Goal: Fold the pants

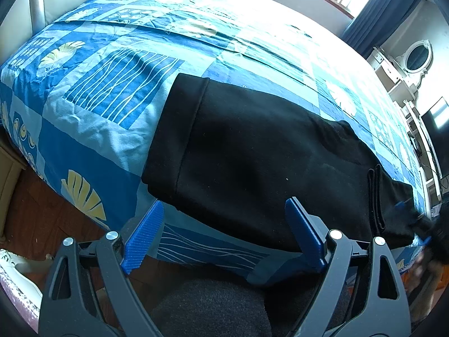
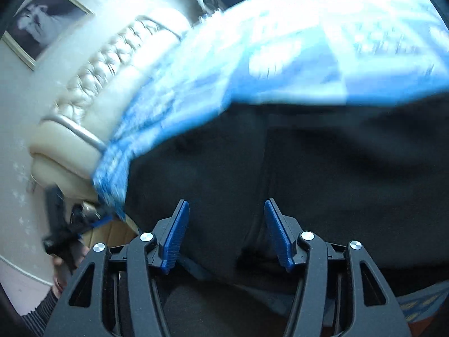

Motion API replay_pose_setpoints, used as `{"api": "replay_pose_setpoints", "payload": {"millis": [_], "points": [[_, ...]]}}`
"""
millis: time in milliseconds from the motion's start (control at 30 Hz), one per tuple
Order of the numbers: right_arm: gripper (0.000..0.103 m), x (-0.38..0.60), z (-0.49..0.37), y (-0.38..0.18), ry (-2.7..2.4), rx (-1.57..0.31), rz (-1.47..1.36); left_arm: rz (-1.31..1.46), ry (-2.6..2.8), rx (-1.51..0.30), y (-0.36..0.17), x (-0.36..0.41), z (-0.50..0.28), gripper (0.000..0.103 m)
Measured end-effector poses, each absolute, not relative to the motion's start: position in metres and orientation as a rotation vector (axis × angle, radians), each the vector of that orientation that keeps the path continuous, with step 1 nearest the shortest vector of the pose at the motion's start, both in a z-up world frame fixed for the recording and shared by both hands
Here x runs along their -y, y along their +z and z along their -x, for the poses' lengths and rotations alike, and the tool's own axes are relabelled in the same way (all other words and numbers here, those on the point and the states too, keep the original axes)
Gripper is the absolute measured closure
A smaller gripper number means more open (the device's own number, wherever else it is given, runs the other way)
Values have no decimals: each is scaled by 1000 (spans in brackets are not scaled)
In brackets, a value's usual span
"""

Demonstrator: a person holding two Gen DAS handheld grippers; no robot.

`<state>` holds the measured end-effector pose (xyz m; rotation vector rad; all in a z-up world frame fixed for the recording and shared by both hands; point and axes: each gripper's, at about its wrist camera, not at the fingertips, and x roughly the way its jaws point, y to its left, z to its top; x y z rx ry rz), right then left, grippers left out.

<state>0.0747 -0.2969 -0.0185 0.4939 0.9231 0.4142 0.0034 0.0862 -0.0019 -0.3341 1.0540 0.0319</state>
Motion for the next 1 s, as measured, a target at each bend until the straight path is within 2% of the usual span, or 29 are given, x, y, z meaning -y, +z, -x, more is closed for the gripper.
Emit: {"api": "replay_pose_setpoints", "payload": {"millis": [100, 200, 300, 467, 500, 533, 567, 633, 767, 900, 1000], "points": [[46, 364, -77, -1, 308, -834, -551, 342, 28, -1058, -3, -85, -4, 15], [46, 436, -78, -6, 169, -796, -616, 344, 22, -1060, -3, -88, -4, 15], [46, 490, -87, -37, 78, -846, -723, 347, 18, -1064, -4, -88, -5, 15], [46, 514, -97, -86, 129, -890, -947, 348, 25, -1073, -8, -90, -6, 15], [52, 514, -100, -94, 142, -908, -971, 353, 26, -1075, -9, -91, -6, 15], [64, 514, -103, -100, 112, -938, -957, 359, 29, -1078, -10, -92, -6, 15], [70, 512, -102, -105, 86, -969, -939, 364, 28, -1082, -11, -92, -6, 15], [74, 512, -105, -113, 77, -990, -935, 376, 29, -1092, -13, -93, -7, 15], [72, 511, -102, -114, 80, -972, -970, 383, 26, -1092, -13, -94, -7, 15], [59, 516, -78, -108, 145, -929, -1023, 371, 24, -1084, -11, -94, -5, 15], [56, 519, -46, -109, 184, -915, -1045, 375, 18, -1082, -10, -95, -6, 15]]}}
